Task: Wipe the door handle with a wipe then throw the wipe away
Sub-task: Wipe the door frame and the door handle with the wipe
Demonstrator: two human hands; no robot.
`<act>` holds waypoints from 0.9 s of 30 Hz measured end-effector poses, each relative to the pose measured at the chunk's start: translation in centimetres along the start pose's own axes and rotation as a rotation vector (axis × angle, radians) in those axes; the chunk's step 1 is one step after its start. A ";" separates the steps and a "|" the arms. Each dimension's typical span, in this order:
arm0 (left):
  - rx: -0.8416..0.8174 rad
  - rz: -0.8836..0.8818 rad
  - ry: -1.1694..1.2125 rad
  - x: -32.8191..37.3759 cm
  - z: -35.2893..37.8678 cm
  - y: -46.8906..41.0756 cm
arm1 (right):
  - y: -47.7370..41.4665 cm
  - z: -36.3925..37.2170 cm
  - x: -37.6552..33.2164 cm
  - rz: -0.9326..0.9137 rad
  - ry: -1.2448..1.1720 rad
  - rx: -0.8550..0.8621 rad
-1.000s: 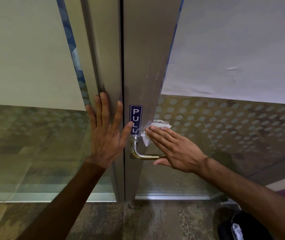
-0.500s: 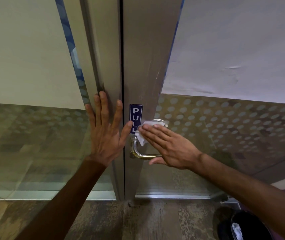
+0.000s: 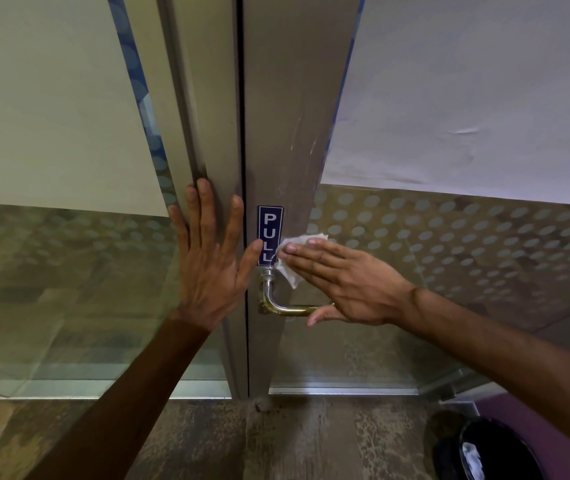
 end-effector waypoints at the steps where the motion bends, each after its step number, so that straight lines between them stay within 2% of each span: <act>1: -0.003 0.002 0.000 0.0 0.0 0.0 | 0.1 -0.6 0.4 0.018 0.011 0.031; 9: -0.027 -0.007 0.004 -0.2 0.1 0.0 | 1.2 -2.3 1.3 -0.100 0.371 0.259; 12: -0.033 -0.009 0.009 -0.1 0.0 0.0 | 0.8 -3.4 1.0 -0.123 0.397 0.338; 14: -0.037 -0.008 0.013 -0.1 0.0 0.1 | 0.5 -4.2 0.5 -0.110 0.310 0.398; 16: -0.037 -0.007 0.016 -0.1 -0.1 0.1 | -0.1 -4.5 -0.3 -0.057 0.121 0.406; 19: -0.029 0.000 0.031 0.0 -0.2 0.1 | -0.8 -3.8 -1.6 0.101 -0.261 0.391; 22: -0.026 0.013 0.045 0.0 -0.3 0.2 | -1.1 -2.5 -2.9 0.276 -0.541 0.343; 24: -0.028 0.014 0.048 0.0 -0.3 0.2 | -1.5 -1.7 -3.4 0.367 -0.663 0.292; 27: -0.026 0.015 0.042 0.1 -0.2 0.2 | -2.6 -0.7 -4.5 0.407 -0.689 0.154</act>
Point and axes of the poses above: each hand's wrist, its own y-axis away from the middle knuckle, its own z-axis out of the palm, x = y × z, the point moved 8 cm from there along -y, towards the middle knuckle, and after that the axes turned 7 degrees about -x, right-handed, at the moved point
